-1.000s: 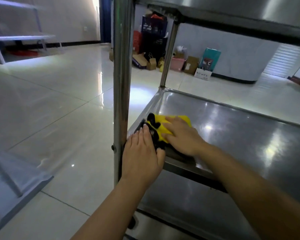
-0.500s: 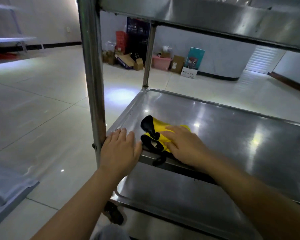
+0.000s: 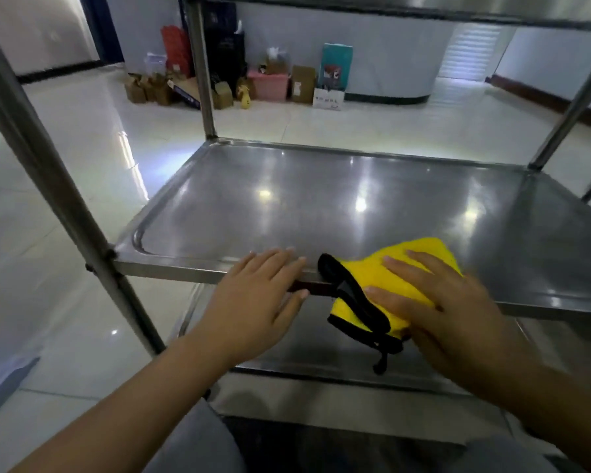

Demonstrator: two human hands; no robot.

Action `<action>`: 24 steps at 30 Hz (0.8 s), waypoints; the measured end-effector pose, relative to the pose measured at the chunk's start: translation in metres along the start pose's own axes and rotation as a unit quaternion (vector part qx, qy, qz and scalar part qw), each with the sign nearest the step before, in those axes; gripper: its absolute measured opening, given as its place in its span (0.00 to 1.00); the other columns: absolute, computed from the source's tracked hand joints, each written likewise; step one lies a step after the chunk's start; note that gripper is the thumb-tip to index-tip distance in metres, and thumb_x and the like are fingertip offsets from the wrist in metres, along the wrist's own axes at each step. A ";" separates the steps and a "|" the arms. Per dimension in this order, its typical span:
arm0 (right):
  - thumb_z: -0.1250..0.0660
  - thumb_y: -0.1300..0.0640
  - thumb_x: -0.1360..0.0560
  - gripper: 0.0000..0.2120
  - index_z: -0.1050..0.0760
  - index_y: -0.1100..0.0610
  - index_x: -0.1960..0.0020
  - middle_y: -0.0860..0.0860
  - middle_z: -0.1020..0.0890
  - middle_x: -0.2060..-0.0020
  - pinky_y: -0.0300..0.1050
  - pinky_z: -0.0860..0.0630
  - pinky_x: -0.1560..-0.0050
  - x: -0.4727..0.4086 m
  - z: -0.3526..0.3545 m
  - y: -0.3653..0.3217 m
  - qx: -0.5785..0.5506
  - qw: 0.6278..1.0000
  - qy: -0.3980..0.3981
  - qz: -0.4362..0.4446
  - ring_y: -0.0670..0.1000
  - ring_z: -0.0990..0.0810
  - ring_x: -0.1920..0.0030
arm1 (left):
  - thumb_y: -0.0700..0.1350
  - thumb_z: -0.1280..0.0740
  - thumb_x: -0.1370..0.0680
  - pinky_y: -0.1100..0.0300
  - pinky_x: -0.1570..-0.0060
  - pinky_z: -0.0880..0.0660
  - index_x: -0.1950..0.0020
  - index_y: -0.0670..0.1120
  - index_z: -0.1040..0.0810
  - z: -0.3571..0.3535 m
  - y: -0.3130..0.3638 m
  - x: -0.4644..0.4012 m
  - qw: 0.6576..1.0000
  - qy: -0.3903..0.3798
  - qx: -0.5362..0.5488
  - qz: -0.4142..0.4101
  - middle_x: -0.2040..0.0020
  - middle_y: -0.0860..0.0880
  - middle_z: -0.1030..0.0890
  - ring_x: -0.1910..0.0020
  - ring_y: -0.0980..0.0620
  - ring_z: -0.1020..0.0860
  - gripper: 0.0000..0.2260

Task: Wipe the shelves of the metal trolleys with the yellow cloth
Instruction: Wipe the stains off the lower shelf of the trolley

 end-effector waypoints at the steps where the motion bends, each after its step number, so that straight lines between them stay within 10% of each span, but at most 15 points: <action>1: 0.44 0.58 0.29 0.22 0.32 0.49 0.35 0.60 0.24 0.37 0.63 0.23 0.58 0.014 0.001 -0.001 0.006 1.000 0.001 0.001 0.69 0.26 0.39 | 0.54 0.44 0.19 0.51 0.29 0.37 0.30 0.47 0.28 -0.005 0.010 0.004 1.000 0.004 0.000 -0.022 0.31 0.47 0.27 0.31 0.48 0.29 0.21; 8: 0.47 0.55 0.20 0.17 0.34 0.47 0.32 0.55 0.31 0.31 0.60 0.28 0.47 0.098 -0.028 -0.023 0.021 0.999 0.014 0.041 0.65 0.31 0.32 | 0.51 0.41 0.21 0.54 0.40 0.29 0.37 0.45 0.22 -0.067 0.051 0.037 0.990 -0.021 0.005 -0.142 0.39 0.46 0.21 0.42 0.48 0.24 0.18; 17: 0.21 0.53 0.40 0.33 0.25 0.44 0.36 0.54 0.25 0.34 0.60 0.23 0.53 0.120 -0.183 0.006 -0.039 0.974 -0.212 -0.065 0.62 0.26 0.35 | 0.57 0.48 0.18 0.50 0.26 0.47 0.21 0.50 0.46 -0.214 -0.013 0.028 0.965 -0.260 -0.015 0.035 0.22 0.47 0.41 0.24 0.48 0.42 0.26; 24: 0.46 0.49 0.18 0.23 0.44 0.41 0.25 0.49 0.43 0.24 0.56 0.35 0.34 0.118 -0.317 0.041 -0.079 0.936 -0.265 -0.218 0.53 0.47 0.24 | 0.62 0.52 0.19 0.42 0.26 0.49 0.21 0.50 0.54 -0.300 -0.065 0.014 0.915 -0.379 -0.067 0.123 0.20 0.46 0.49 0.23 0.43 0.47 0.30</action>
Point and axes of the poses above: each hand's wrist, its own x-axis away from the middle knuckle, its own z-axis out of the back of the hand, y = z × x, the point moved 10 cm from there along -x, towards the middle knuckle
